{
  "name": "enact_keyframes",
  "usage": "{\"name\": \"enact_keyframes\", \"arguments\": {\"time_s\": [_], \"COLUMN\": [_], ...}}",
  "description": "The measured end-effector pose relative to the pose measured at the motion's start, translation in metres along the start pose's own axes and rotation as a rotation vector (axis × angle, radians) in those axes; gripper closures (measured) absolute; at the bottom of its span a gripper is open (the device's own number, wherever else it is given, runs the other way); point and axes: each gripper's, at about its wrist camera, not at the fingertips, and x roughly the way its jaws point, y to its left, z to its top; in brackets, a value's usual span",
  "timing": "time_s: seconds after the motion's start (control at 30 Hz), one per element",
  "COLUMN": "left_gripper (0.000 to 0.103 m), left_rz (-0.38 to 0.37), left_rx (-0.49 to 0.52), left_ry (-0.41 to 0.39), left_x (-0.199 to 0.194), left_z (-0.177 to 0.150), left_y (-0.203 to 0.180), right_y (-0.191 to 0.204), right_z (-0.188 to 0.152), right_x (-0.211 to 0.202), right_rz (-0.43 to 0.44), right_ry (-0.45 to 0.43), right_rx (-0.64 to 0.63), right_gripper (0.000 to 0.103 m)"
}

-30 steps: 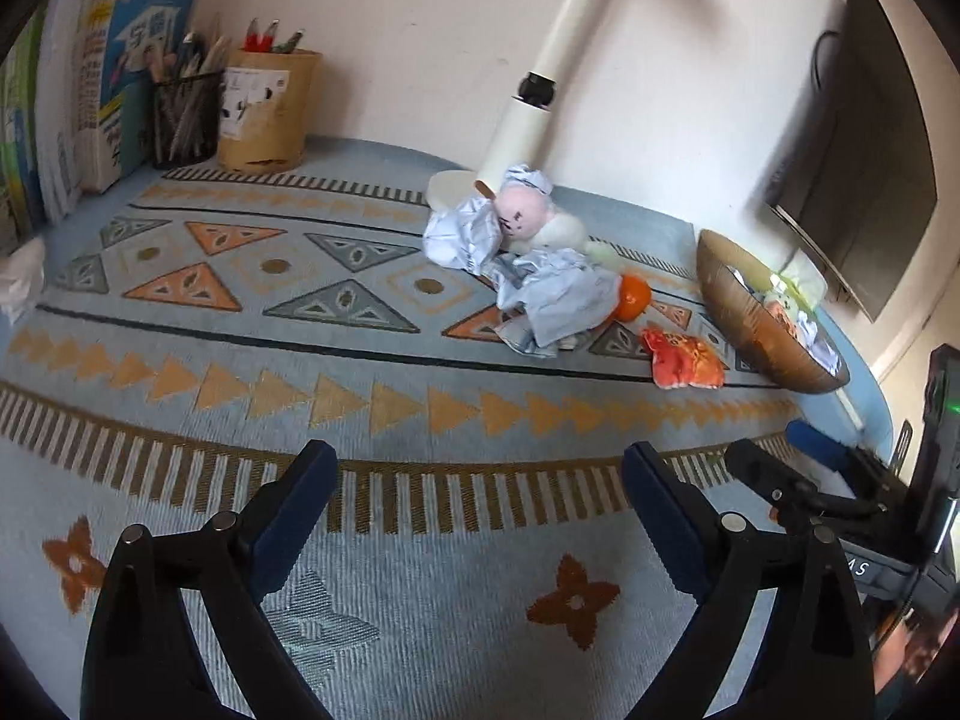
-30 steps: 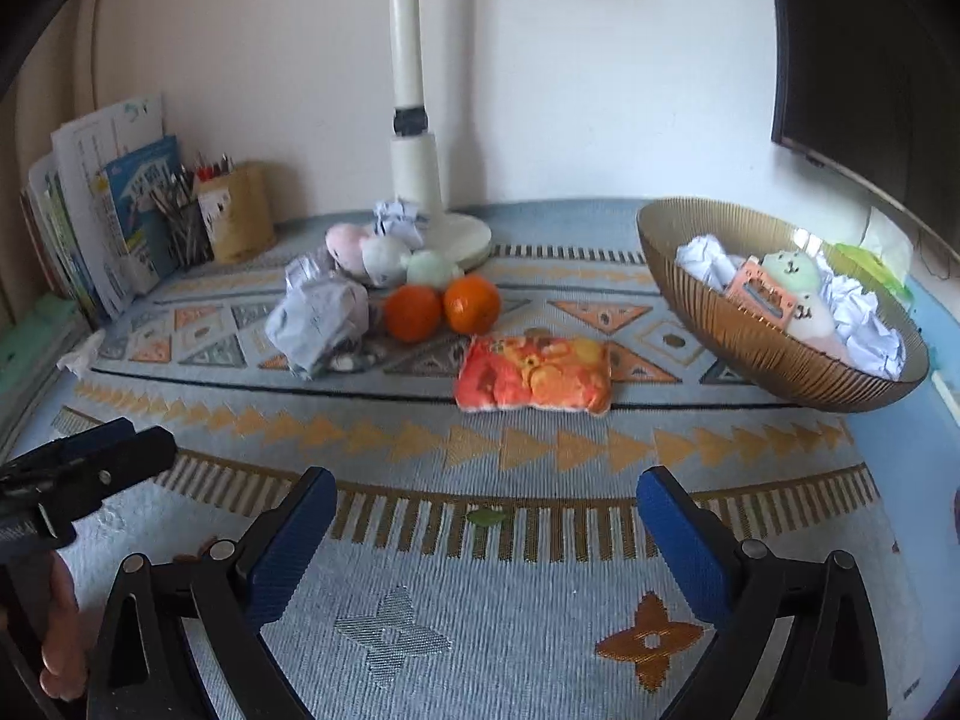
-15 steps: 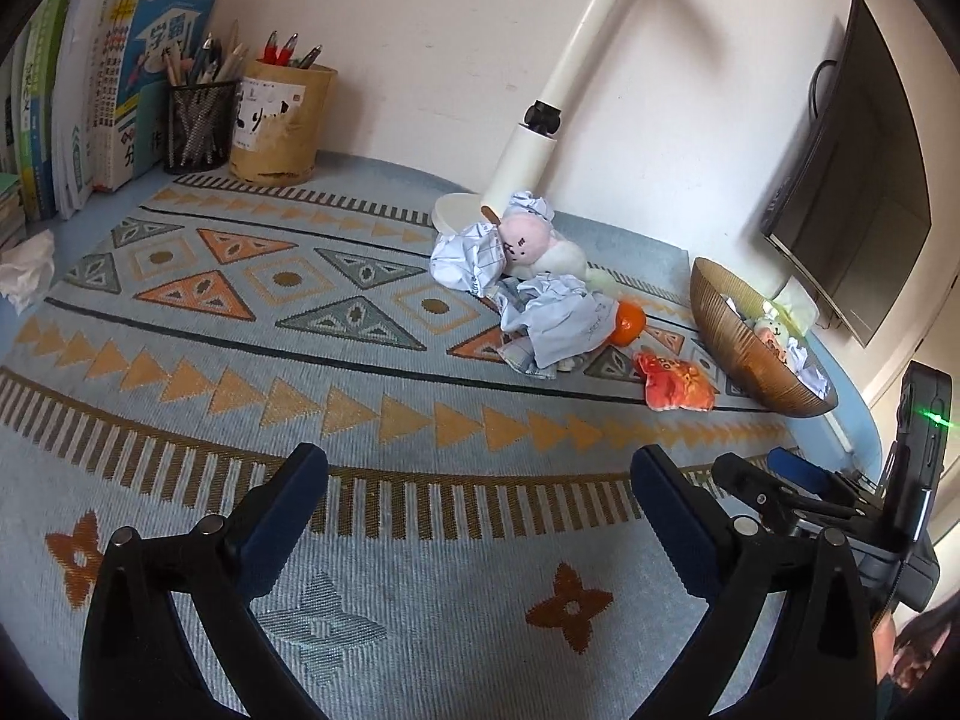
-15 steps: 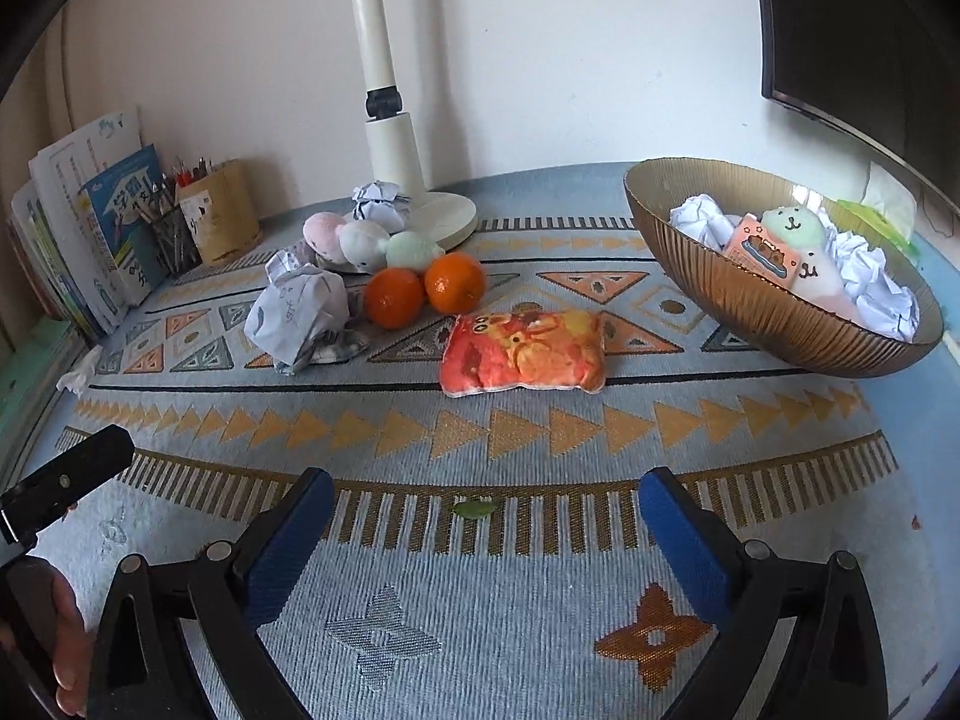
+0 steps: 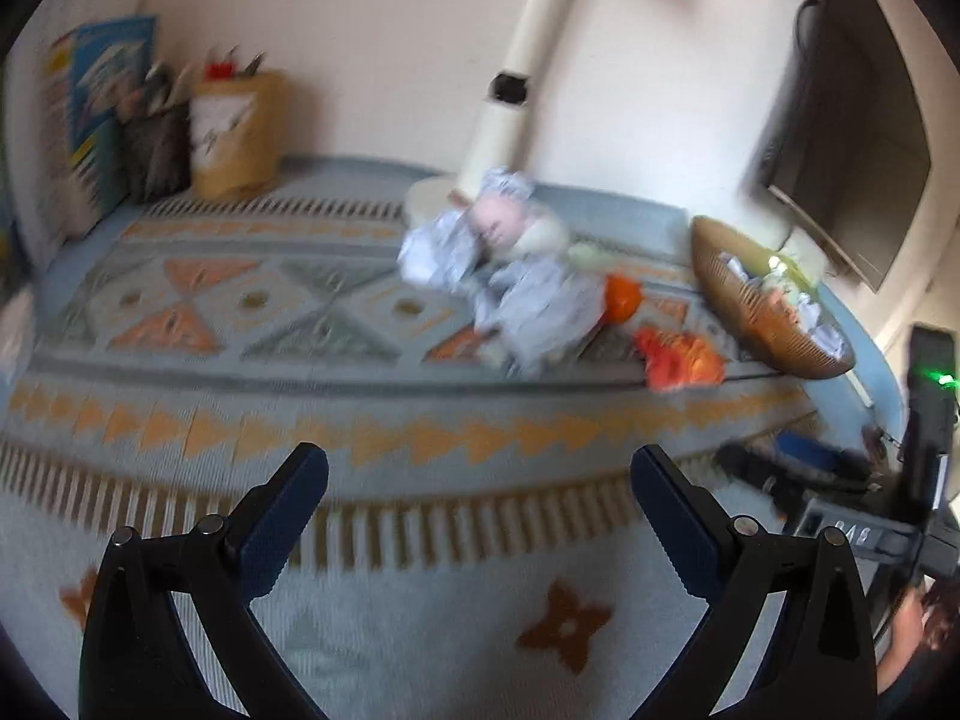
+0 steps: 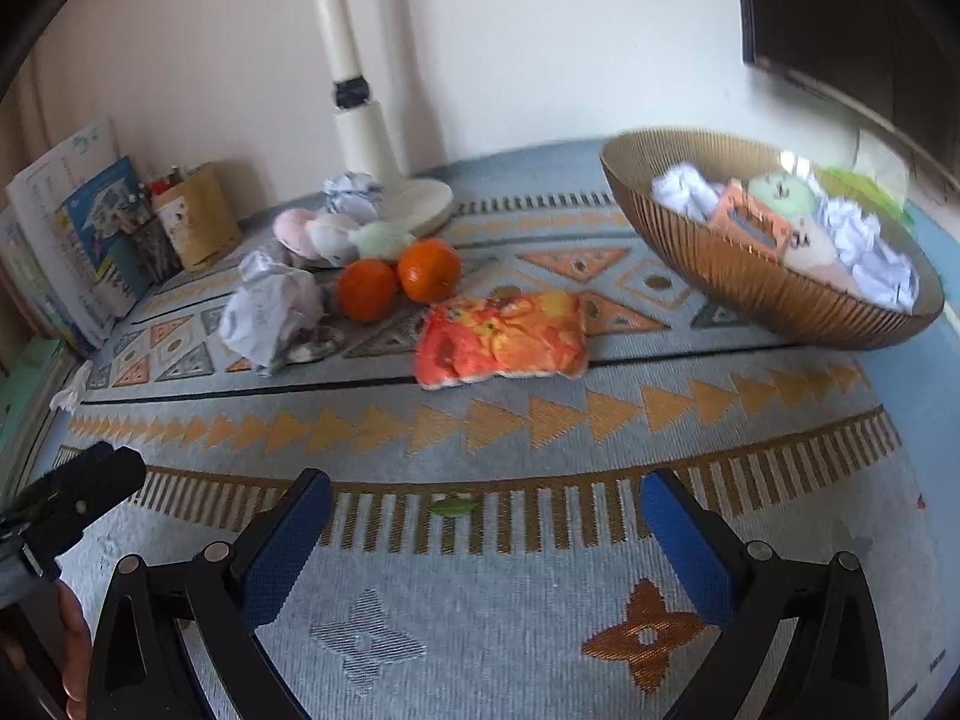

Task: Organize objects
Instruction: 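Move both tools back over the rug, then grasp a paper ball with the left tool while the right tool grasps the orange snack bag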

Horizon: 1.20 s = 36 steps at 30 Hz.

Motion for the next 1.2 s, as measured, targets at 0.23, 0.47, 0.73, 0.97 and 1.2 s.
{"name": "enact_keyframes", "arguments": {"time_s": [0.23,0.47,0.73,0.97,1.2], "left_gripper": [0.002,0.003,0.004,0.004,0.046], "left_rz": [-0.095,-0.114,-0.133,-0.121,-0.119], "left_rx": [-0.021,-0.062,-0.088,-0.003,-0.01], "left_ry": [0.062,0.066,0.012,-0.004,0.068], "left_x": [0.051,0.092,0.075,0.076,0.097], "left_z": [0.059,0.055,0.056,0.056,0.059], "left_y": [-0.011,-0.007,0.011,-0.009,-0.011], "right_y": [-0.029,-0.028,0.049,0.031,0.042], "right_z": [0.051,0.07,0.015,0.034,0.064], "right_x": [0.015,0.054,0.005,0.01,0.067], "right_rz": [0.09,0.113,0.328,0.008,-0.028], "right_ry": [0.077,0.102,0.147,0.056,0.124], "right_rx": [0.051,0.035,-0.273,-0.295,-0.263], "right_gripper": [0.0,0.0,0.001,0.001,0.023]}}
